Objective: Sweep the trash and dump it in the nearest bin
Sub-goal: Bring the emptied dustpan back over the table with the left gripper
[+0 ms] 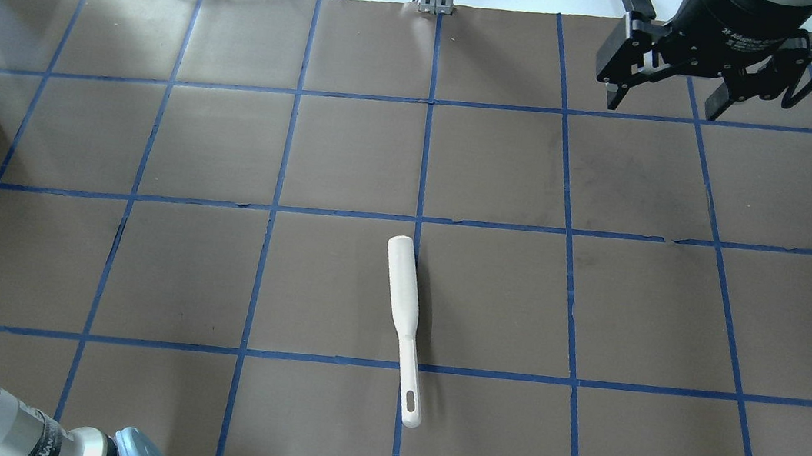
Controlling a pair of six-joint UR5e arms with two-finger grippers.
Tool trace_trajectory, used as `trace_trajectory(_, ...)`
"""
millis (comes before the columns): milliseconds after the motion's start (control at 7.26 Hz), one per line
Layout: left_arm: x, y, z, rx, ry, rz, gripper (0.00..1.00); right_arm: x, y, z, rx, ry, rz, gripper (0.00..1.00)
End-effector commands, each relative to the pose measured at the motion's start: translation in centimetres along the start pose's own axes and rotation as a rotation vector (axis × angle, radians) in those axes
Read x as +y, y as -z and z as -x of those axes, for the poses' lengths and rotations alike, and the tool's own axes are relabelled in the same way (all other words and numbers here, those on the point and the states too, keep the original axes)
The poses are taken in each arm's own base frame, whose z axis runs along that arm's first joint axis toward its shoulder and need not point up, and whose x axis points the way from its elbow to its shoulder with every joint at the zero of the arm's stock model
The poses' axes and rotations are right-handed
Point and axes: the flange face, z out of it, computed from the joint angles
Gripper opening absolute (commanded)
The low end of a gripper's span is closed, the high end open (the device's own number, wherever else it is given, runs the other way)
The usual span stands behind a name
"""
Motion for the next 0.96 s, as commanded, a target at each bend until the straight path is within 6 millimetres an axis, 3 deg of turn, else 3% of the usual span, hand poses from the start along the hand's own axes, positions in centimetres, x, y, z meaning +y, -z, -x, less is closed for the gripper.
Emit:
trace_trajectory(0,-4.8,2.9,1.8,0.046,0.154,-0.153,0.0,-0.3,-0.3,-0.1,-0.003,0.003,-0.032,1.0)
trace_trajectory(138,-7.7,4.1,2.6,0.047,0.202,-0.185,0.0,-0.2,-0.3,0.0,-0.004,0.003,-0.03,1.0)
trace_trajectory(413,-14.9,4.0,2.6,0.097,0.381,-0.298,0.0,-0.2,0.2,0.3,-0.022,0.007,-0.047,1.0)
trace_trajectory(688,-21.7,8.5,3.6,0.116,0.503,-0.332,0.0,-0.3,0.2,0.2,-0.021,0.004,-0.049,1.0)
trace_trajectory(826,-23.6,9.8,3.3,0.153,0.564,-0.348,0.0,-0.3,0.3,0.2,-0.021,0.004,-0.05,1.0)
